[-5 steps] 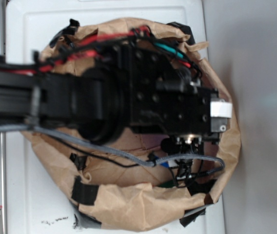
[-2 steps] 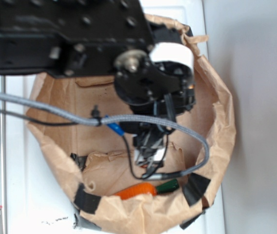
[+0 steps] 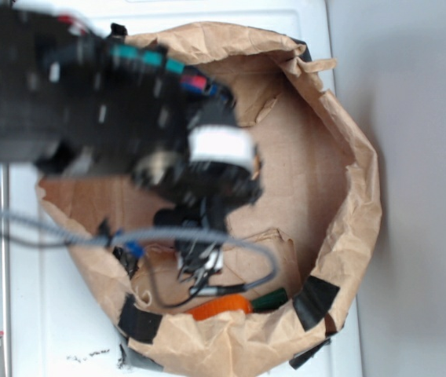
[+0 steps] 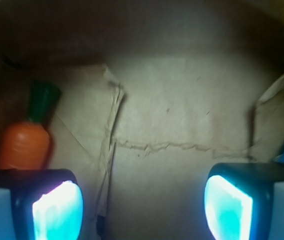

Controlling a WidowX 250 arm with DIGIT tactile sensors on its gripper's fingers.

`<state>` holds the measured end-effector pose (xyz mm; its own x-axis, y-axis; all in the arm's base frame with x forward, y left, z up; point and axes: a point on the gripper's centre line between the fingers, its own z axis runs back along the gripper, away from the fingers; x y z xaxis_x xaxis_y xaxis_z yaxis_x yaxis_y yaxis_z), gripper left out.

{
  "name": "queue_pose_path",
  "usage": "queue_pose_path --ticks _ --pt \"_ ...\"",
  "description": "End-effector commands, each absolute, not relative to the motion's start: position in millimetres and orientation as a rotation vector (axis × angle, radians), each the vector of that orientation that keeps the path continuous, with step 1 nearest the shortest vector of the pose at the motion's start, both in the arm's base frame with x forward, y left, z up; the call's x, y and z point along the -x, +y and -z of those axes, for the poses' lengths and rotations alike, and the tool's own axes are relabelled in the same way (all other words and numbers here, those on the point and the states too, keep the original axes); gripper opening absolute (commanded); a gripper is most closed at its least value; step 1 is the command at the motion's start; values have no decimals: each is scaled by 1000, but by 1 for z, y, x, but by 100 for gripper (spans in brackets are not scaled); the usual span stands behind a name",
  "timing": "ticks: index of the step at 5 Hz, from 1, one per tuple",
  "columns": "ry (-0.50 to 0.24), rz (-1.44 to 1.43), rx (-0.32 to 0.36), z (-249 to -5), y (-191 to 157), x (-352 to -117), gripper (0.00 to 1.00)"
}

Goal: Grab the carrot.

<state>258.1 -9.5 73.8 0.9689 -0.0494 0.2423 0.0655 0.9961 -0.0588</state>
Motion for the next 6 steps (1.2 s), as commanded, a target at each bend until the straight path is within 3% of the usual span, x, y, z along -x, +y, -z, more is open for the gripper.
queue_pose_path --ticks 1,3,5,6 --pt "-306 63 53 -54 -40 -270 100" --pt "-310 56 147 -65 -80 -276 100" --pt "-283 43 239 -92 -88 -262 100" --pt "-267 49 266 -88 -92 -259 100"
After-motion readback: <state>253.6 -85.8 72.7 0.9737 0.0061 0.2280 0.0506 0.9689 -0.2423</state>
